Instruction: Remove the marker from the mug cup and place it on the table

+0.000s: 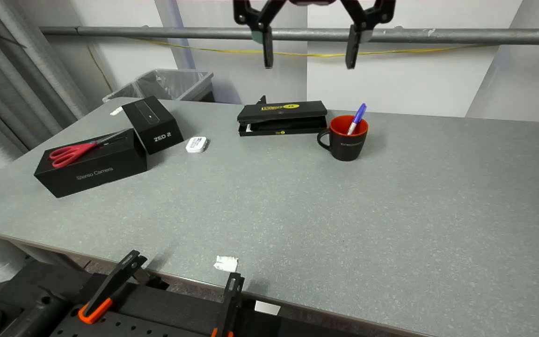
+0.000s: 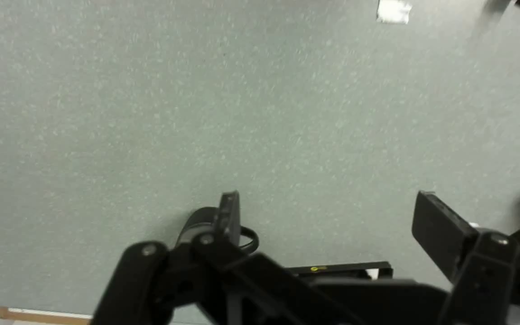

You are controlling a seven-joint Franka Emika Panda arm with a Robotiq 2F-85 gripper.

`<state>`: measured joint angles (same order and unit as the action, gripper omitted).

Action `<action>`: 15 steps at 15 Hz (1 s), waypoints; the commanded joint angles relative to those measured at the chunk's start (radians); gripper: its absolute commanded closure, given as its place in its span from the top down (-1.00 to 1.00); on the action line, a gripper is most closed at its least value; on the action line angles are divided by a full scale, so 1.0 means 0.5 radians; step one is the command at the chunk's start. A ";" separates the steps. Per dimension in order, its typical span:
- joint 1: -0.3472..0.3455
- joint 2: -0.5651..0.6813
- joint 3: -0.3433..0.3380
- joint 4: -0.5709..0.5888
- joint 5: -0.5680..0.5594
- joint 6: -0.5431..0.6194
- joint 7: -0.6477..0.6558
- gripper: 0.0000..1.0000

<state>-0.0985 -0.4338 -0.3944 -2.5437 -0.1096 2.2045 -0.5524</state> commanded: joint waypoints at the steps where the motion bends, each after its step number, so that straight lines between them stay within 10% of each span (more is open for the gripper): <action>1: 0.012 0.427 -0.081 0.243 0.269 0.294 -0.054 1.00; 11: -0.104 0.521 0.029 0.275 0.398 0.311 -0.035 1.00; 15: -0.019 0.794 0.107 0.232 0.674 0.978 0.127 1.00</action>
<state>-0.1204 -0.1526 -0.3857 -2.4310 0.1204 2.5011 -0.5368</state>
